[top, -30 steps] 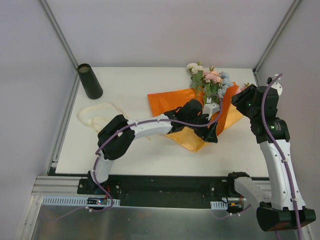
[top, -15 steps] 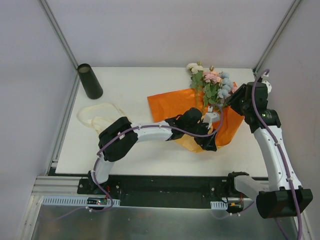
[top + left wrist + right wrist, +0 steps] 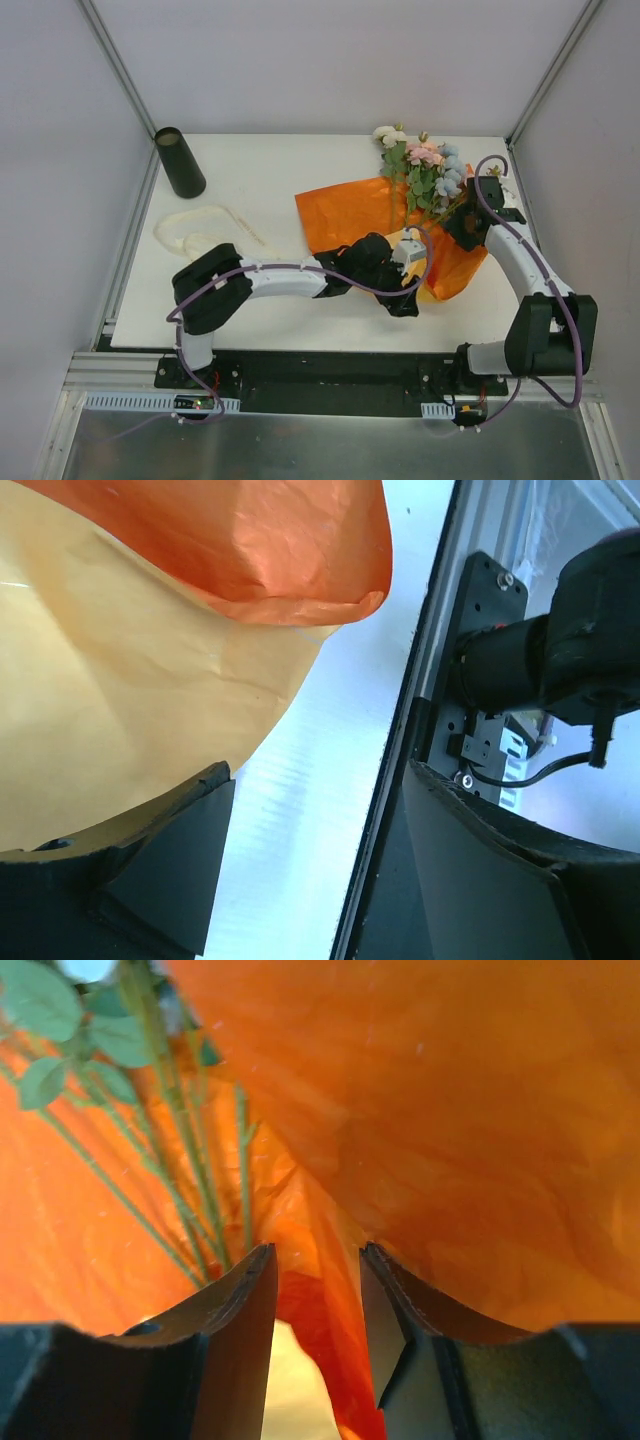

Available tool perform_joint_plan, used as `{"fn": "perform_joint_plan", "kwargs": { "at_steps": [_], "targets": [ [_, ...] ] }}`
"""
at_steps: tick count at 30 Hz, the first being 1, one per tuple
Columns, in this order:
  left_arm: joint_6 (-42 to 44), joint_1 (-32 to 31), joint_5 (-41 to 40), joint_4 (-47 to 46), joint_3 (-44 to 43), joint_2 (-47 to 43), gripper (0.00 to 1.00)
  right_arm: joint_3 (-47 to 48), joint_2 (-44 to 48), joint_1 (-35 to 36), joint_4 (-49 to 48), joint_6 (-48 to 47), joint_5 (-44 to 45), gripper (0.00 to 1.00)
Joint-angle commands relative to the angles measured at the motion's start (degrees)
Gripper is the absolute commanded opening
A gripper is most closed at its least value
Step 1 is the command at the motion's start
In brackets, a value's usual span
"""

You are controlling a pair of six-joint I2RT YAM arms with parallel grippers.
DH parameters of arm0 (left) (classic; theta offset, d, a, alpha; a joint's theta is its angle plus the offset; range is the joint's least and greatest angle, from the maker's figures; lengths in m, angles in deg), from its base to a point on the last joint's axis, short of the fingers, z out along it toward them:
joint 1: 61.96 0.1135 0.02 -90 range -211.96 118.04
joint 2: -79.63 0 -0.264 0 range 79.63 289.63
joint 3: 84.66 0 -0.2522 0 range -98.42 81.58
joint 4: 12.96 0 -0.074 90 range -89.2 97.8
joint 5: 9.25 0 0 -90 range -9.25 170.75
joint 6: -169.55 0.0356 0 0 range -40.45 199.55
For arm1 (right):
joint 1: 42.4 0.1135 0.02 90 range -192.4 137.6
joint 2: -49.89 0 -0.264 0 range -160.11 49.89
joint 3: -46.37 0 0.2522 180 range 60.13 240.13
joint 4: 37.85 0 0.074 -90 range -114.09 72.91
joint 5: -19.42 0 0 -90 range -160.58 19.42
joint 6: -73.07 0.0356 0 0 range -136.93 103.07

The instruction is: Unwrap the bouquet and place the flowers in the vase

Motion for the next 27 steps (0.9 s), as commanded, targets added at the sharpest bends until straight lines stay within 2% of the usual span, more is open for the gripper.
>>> {"fn": "perform_joint_plan", "kwargs": {
  "at_steps": [1, 4, 7, 10, 17, 23, 27],
  "targets": [
    [2.78, 0.24, -12.82, 1.28, 2.09, -11.00, 0.72, -1.50, -2.00, -2.49, -1.66, 3.61, 2.02, 0.45],
    [2.61, 2.08, -21.63, 11.64, -1.24, -12.85, 0.74, -3.17, -1.39, -3.11, 0.97, 5.71, 3.69, 0.46],
    [-1.32, 7.52, -23.14, 19.12, -4.50, -12.33, 0.73, -5.98, 1.76, -5.22, 1.77, 7.39, 5.62, 0.47],
    [-5.82, 14.81, -17.63, 21.61, -6.61, -9.88, 0.72, -8.71, 5.20, -5.31, 1.68, 8.09, 7.73, 0.47],
    [-2.92, 22.03, -8.57, 23.89, -15.30, -1.61, 0.73, -11.79, 8.28, -5.40, 2.74, 9.76, 9.67, 0.47],
    [-4.15, 23.19, 0.92, 24.59, -17.87, 2.43, 0.66, -11.09, 11.62, -5.40, 4.14, 9.07, 10.29, 0.47],
    [-4.69, 22.40, 5.59, 24.50, -13.84, 1.13, 0.65, -6.44, 13.55, -5.40, 4.85, 4.16, 3.19, 0.47]
  ]
}}
